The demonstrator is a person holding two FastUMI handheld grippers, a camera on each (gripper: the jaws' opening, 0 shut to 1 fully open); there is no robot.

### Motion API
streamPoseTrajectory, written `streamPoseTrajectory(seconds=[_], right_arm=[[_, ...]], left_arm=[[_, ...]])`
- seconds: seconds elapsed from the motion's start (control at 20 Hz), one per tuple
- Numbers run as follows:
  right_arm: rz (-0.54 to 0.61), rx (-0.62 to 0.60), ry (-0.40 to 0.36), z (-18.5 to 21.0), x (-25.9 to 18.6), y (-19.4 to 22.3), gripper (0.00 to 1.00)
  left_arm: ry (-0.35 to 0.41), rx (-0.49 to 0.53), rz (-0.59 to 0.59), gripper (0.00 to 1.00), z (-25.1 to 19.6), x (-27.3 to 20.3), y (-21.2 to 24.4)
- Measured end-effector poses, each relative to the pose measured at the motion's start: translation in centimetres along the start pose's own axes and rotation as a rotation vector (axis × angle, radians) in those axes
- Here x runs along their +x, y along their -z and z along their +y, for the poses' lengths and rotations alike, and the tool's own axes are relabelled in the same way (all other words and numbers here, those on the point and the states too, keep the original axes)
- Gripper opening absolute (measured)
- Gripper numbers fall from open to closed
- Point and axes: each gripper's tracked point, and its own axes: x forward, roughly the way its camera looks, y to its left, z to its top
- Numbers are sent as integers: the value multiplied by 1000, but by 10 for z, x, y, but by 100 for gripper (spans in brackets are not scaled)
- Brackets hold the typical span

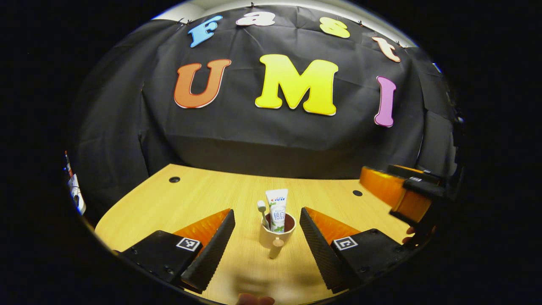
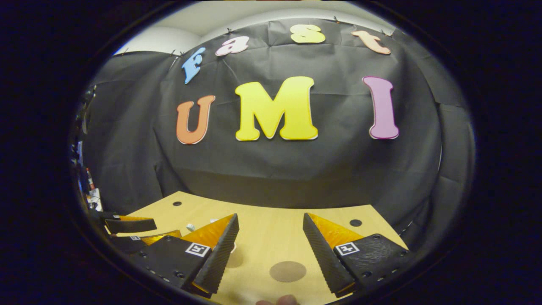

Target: Put the toothbrush and toothpaste on the desktop into the cup, then pick up the cup and place it on the coaster on the desktop.

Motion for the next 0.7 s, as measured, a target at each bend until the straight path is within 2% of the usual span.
streamPoseTrajectory(seconds=[0.15, 0.3, 0.7], right_arm=[[11, 8, 58, -31, -18, -2, 91], [19, 23, 103, -56, -30, -3, 92], [17, 67, 179, -104, -36, -8, 92]], left_arm=[[-4, 1, 105, 98, -6, 13, 15], [-8, 14, 269, 98, -7, 22, 44], [6, 67, 591, 100, -9, 57, 96]])
